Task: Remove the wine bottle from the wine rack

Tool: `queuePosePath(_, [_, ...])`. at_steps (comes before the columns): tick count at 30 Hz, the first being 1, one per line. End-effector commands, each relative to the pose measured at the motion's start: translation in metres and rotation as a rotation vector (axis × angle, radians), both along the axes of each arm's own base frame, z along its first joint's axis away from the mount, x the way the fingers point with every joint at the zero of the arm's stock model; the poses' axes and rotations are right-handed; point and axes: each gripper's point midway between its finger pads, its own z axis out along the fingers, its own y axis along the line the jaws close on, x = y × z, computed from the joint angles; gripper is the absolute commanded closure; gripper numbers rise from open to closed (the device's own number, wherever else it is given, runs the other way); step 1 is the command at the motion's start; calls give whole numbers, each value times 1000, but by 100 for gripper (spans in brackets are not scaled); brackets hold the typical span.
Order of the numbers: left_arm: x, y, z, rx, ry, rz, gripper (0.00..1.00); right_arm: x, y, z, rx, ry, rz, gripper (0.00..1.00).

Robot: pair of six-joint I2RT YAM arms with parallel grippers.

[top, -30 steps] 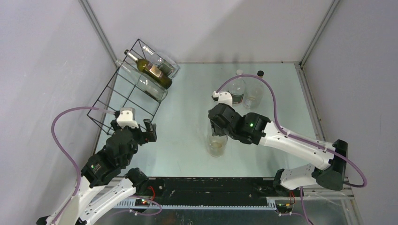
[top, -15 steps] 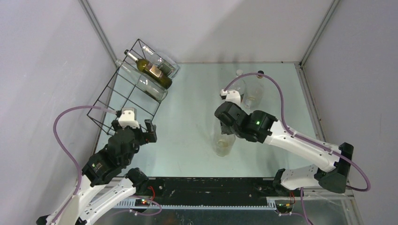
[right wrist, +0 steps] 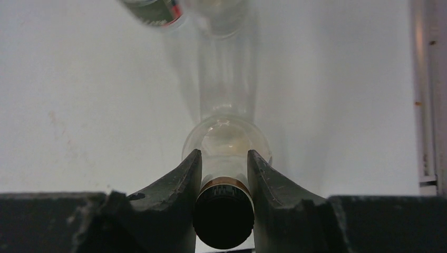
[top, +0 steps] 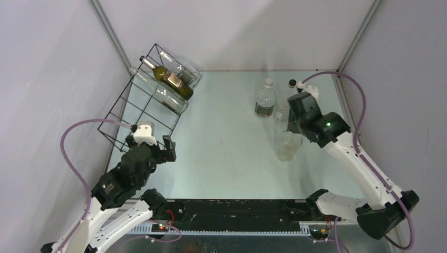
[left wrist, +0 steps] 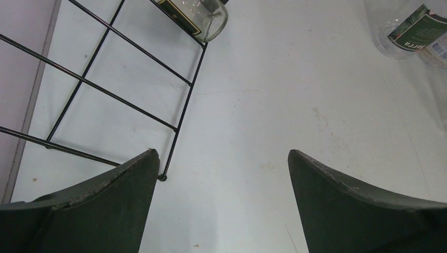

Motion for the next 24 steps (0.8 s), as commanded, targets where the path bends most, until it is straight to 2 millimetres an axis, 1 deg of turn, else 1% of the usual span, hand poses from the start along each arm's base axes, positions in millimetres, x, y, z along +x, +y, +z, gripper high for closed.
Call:
queuePosePath(1, [0,2,9,-19,-39,1,0,38,-35,57,59,-234,-78,100])
queuePosePath(2, [0,2,10,-20,-41,1,0,41,-39,59,75,-238,-81,100])
queuePosePath(3, [-1,3,10,-20,-43,3,0,48,-53,62,78,-256,-122,100])
queuePosePath(4, [-1,3,10,-21,-45,2,0,53,-56,65,93,-269,-130,100])
queuePosePath(5, [-1,3,10,-22,-47,3,0,57,-70,65,92,-274,-169,100])
queuePosePath(6, [-1,4,10,-22,-47,3,0,60,-73,66,104,-278,-175,100])
queuePosePath(7, [-1,3,10,-23,-48,1,0,66,-84,69,105,-295,-206,100])
queuePosePath(8, [-1,3,10,-23,-50,0,0,73,-87,72,114,-307,-211,100])
queuePosePath(10, [-1,3,10,-23,-50,-3,0,83,-100,76,109,-325,-248,100])
queuePosePath(13, [-1,2,10,-20,-48,-5,0,97,-109,81,98,-340,-266,100])
queuePosePath(18, [-1,3,10,-22,-50,-4,0,129,-119,88,79,-346,-292,100])
queuePosePath(24, [-2,4,10,-23,-54,-4,0,162,-121,89,70,-336,-280,100])
